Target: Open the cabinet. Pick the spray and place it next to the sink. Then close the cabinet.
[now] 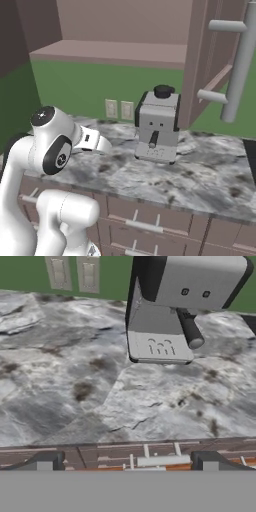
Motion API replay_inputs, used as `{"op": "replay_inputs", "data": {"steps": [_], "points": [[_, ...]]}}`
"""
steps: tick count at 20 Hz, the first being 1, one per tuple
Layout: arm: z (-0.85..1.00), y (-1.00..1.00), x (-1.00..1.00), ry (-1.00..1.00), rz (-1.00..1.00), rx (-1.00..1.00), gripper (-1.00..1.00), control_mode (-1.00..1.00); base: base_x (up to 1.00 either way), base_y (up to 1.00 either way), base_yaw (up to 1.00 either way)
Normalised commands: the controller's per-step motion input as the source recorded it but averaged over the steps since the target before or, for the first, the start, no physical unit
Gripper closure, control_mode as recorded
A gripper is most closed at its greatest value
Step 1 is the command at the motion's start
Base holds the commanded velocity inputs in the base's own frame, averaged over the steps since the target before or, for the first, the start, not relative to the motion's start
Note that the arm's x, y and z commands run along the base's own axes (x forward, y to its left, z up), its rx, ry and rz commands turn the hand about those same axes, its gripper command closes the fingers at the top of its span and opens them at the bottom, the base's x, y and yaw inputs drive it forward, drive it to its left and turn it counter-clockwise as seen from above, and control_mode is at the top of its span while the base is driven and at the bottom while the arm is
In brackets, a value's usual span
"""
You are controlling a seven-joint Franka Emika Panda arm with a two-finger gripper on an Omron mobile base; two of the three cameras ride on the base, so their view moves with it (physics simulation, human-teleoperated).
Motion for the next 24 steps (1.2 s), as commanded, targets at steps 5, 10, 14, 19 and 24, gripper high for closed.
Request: {"op": "replay_inputs", "data": {"steps": [5,10,14,19,24], "points": [[0.0,0.0,0.0,0.0,0.0,0.0,-1.0,1.0,0.35,0.0,-0.01],[0.0,0.0,0.0,0.0,0.0,0.0,-1.0,1.0,0.05,0.0,0.0],[0.0,0.0,0.0,0.0,0.0,0.0,-1.0,1.0,0.0,0.0,0.0],[0.0,0.0,0.0,0.0,0.0,0.0,-1.0,1.0,0.0,0.0,0.0],[0.0,0.0,0.0,0.0,0.0,0.0,-1.0,1.0,0.0,0.0,0.0]]}}
